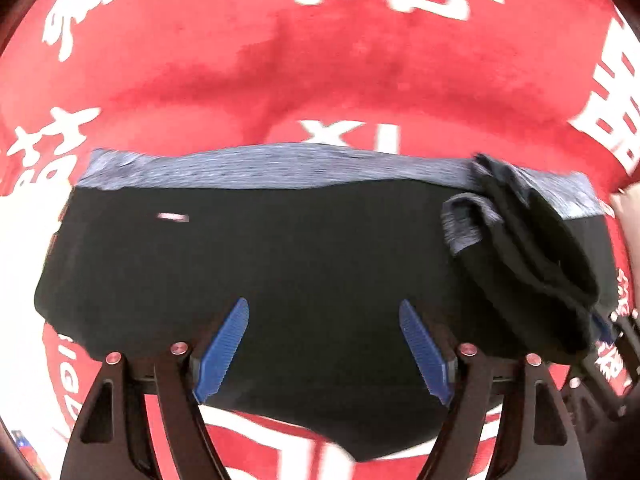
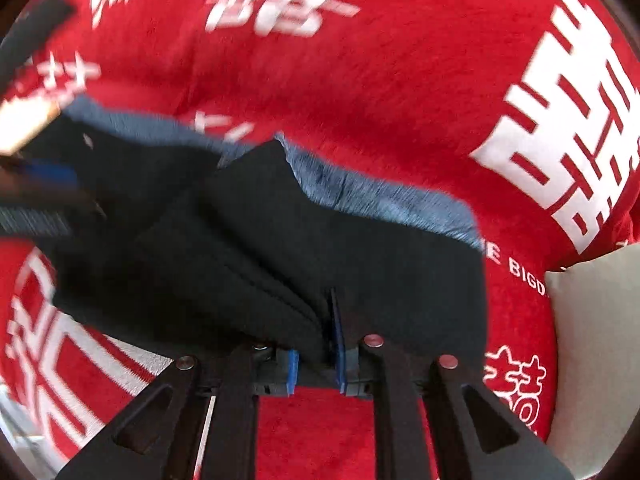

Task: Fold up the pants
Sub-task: 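Fold the lifted leg end toward the waistband while the left gripper holds the fold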

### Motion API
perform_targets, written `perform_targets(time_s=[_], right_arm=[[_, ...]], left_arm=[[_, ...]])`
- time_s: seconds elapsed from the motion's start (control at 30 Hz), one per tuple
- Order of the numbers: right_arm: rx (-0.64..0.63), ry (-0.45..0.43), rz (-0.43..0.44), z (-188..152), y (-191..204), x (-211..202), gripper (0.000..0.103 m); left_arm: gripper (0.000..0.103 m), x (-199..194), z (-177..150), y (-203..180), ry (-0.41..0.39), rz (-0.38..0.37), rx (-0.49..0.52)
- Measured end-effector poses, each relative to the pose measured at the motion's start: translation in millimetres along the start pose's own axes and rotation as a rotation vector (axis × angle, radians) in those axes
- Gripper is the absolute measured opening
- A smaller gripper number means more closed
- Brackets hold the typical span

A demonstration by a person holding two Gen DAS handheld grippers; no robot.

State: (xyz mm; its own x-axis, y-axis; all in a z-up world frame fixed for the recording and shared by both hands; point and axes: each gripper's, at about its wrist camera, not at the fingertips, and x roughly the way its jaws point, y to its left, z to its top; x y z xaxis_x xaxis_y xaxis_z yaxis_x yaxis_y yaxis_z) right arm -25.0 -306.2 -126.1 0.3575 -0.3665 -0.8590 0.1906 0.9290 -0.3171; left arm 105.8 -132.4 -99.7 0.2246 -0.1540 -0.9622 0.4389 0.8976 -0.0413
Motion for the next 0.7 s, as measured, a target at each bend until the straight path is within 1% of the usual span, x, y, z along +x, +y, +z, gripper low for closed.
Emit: perform_targets(time_s=[0.1, 0.17, 0.2, 0.23, 0.27, 0.3, 0.33, 0.37, 0.4, 0.47, 0.57, 0.63, 0.7], right_arm=[[-0.049, 0.006, -0.092, -1, 19, 6, 0.020], [-0.120, 0.000, -0.164, -6, 32, 4, 0.022], [-0.163, -0.003, -0.194, -10, 38, 3, 0.026], [-0.201, -0.007, -0.214, -14, 42, 0, 0.028], [-0.230, -0.020, -0.217, -18, 45, -5, 0.033], [-0.232, -0.033, -0.195, -20, 41, -14, 0.040], [-0.210, -0.039, -0.165, -21, 35, -21, 0.045], [-0.161, -0.040, -0.127, -22, 23, -29, 0.056], [-0.106, -0.037, -0.094, -23, 11, -36, 0.062], [0.041, -0.031, -0.003, -29, -25, -48, 0.063], [0.165, 0.009, 0.062, -37, -62, -49, 0.063], [0.202, 0.023, 0.085, -43, -73, -48, 0.063], [0.231, 0.034, 0.109, -47, -81, -44, 0.062]], left_arm=[[0.080, 0, 6, 13, 0.003, -0.006, -0.020], [0.080, 0, 11, 20, 0.003, -0.031, -0.020], [0.080, -3, 15, 21, 0.000, -0.054, -0.010], [0.080, 13, 26, 4, -0.001, -0.069, 0.002], [0.080, 15, 29, -10, -0.002, -0.092, 0.019], [0.080, 9, 30, -19, -0.001, -0.133, 0.050], [0.080, 3, 30, -30, 0.000, -0.154, 0.072], [0.080, -1, 30, -39, 0.001, -0.181, 0.100], [0.080, -4, 30, -51, 0.005, -0.216, 0.136], [0.080, -6, 30, -74, 0.029, -0.282, 0.195], [0.080, -3, 33, -101, 0.046, -0.331, 0.250], [0.080, -5, 30, -120, 0.057, -0.343, 0.282], [0.080, 1, 32, -130, 0.075, -0.343, 0.291]])
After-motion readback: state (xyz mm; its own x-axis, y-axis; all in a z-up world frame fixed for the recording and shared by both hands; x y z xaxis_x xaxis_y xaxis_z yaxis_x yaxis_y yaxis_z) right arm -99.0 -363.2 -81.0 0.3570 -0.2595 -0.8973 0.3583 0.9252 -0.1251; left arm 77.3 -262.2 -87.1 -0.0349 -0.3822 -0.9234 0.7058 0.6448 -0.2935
